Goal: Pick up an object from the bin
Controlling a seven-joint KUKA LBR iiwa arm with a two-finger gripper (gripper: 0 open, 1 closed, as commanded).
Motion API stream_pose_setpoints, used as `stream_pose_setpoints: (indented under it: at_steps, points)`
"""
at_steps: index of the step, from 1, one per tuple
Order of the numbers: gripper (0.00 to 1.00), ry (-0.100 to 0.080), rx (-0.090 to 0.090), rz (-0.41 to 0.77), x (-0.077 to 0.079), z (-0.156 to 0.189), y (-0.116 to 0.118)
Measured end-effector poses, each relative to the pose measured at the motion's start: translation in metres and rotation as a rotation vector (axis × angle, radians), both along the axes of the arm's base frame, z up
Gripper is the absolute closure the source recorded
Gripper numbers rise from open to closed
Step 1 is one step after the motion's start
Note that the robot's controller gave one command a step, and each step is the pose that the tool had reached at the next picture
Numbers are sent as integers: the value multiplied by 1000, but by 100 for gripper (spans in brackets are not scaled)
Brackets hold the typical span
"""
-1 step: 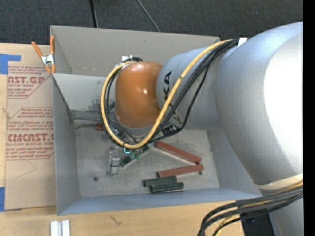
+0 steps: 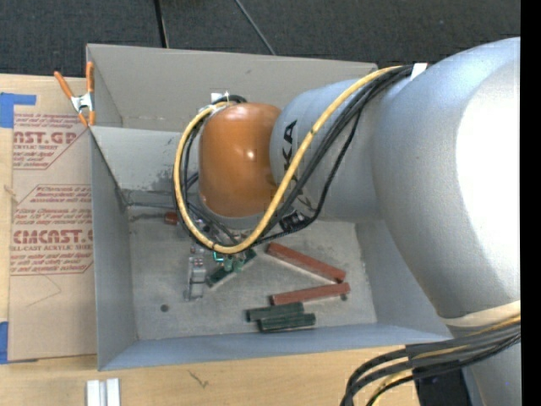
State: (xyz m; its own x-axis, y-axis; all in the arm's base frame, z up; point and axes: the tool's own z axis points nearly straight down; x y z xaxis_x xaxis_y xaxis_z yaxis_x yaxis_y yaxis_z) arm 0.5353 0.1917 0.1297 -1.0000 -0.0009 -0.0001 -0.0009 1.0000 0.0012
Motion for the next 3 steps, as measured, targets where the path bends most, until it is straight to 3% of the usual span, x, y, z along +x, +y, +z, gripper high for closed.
stream_pose_setpoints:
  at_steps: [1, 2, 3]
  points:
    - [0, 5, 1, 80, 18, 9, -17]
    - [0, -10, -1, 208, 8, -26, -51]
    - [0, 12, -1, 193, 11, -37, -72]
